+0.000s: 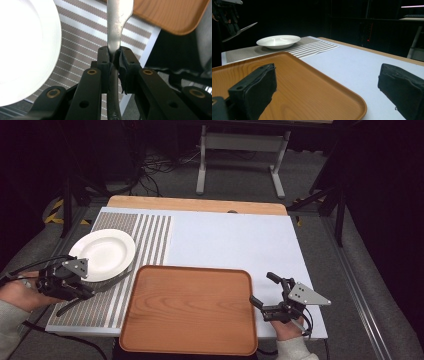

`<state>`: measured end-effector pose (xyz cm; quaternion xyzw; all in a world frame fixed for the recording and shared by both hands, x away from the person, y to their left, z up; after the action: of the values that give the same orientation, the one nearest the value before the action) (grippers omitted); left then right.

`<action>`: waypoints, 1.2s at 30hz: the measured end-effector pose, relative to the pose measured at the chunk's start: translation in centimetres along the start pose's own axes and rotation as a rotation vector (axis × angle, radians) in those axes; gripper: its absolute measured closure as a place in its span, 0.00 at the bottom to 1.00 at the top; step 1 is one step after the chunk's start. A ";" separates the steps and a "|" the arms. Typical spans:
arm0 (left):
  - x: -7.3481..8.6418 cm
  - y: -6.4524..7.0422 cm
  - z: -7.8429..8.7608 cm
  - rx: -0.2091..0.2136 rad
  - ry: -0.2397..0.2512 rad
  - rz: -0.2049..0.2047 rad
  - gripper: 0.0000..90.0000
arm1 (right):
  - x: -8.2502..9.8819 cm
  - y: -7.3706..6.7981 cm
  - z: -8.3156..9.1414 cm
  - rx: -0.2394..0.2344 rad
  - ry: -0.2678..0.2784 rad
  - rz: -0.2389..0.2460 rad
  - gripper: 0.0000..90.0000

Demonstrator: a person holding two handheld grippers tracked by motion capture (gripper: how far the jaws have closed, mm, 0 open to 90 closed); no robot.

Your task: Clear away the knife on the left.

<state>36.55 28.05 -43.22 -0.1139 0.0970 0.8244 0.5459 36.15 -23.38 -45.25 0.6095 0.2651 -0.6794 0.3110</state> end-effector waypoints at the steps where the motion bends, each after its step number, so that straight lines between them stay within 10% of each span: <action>1: -0.1 0.2 0.0 0.002 -0.003 0.007 0.89 | 0.0 0.0 0.0 0.000 0.000 0.001 0.03; 24: -3.4 1.6 -0.1 0.021 0.130 0.219 0.89 | 0.0 0.1 0.1 -0.001 -0.001 0.005 0.03; 36: -6.4 3.5 -1.7 0.068 0.170 0.182 0.89 | -0.1 0.2 0.3 0.001 0.001 0.008 0.03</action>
<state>35.89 20.59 -42.79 -0.1556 0.1810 0.8541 0.4622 36.11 -23.67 -45.14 0.6111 0.2623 -0.6780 0.3133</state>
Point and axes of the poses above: each handheld gripper's, and its own axes: z roughly backward along the jaws, x roughly out of its underside, y roughly to its right, the point moved 7 cm from there along -z, roughly forward along the jaws, and after that the axes turned 1 degree about -z, right-handed, at the moved point
